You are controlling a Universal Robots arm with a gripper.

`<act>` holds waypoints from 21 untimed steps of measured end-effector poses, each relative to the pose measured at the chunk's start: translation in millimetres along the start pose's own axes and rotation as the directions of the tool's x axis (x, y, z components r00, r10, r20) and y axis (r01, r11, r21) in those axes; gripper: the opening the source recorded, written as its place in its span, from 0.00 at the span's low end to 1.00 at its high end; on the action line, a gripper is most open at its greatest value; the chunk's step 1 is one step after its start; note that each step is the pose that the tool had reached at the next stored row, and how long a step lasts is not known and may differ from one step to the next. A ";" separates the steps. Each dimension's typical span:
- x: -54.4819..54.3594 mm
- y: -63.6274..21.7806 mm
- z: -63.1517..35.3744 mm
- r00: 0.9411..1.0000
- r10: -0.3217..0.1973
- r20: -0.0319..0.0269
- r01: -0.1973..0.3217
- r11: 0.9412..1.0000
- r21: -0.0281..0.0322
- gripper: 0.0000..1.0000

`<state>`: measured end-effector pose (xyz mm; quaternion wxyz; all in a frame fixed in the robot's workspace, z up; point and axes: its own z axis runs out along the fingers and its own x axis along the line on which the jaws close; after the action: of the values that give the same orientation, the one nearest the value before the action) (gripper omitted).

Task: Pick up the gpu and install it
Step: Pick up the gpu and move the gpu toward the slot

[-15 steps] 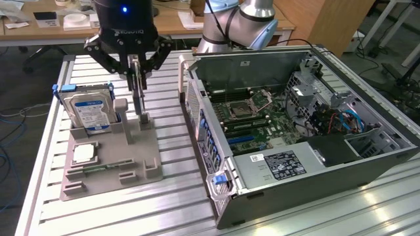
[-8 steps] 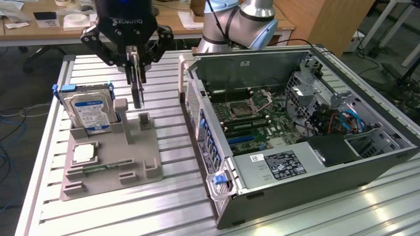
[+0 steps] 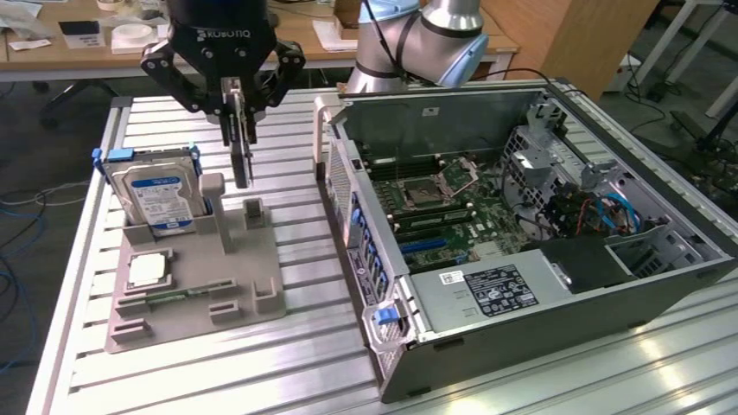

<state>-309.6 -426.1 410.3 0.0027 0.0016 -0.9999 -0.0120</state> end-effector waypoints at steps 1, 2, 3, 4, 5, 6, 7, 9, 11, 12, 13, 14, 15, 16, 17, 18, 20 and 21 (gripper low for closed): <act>0.0 0.0 0.0 1.000 0.000 0.000 0.000 1.000 0.000 0.28; -0.5 -0.1 -0.1 1.000 0.000 0.000 0.000 1.000 0.000 0.28; -1.1 -0.1 -0.1 1.000 0.000 0.000 0.000 1.000 0.000 0.28; -2.1 0.0 -0.1 1.000 0.000 0.000 0.000 1.000 0.000 0.28; -3.8 0.0 -0.1 1.000 0.000 0.000 0.000 1.000 0.000 0.28; -5.5 0.0 -0.1 1.000 0.000 0.000 0.000 1.000 0.000 0.28; -7.0 0.0 0.0 1.000 0.000 0.000 0.000 1.000 0.000 0.28; -10.8 0.0 -0.1 1.000 0.000 0.000 0.000 1.000 0.000 0.28; -14.5 -0.1 -0.1 1.000 0.000 0.000 0.000 1.000 0.000 0.28; -16.1 -0.1 -0.1 1.000 0.000 0.000 0.000 1.000 0.000 0.28; -17.5 0.0 -0.1 1.000 0.000 0.000 0.000 1.000 0.000 0.28; -19.0 0.0 -0.1 1.000 0.000 0.000 0.000 1.000 0.000 0.28; -20.2 -0.1 -0.1 1.000 0.000 0.000 0.000 1.000 0.000 0.28; -21.3 -0.1 -0.2 1.000 0.000 0.000 0.000 1.000 0.000 0.28; -21.7 0.0 -0.2 1.000 0.000 0.000 0.000 1.000 0.001 0.28; -22.1 0.3 -0.2 1.000 0.000 0.000 0.000 1.000 0.005 0.28; -23.3 0.9 -0.2 1.000 0.000 0.000 0.000 1.000 0.016 0.28; -23.9 1.0 -0.3 1.000 0.000 0.000 0.000 1.000 0.020 0.28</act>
<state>-285.7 -425.0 410.5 0.0027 0.0017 -1.0000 -0.0021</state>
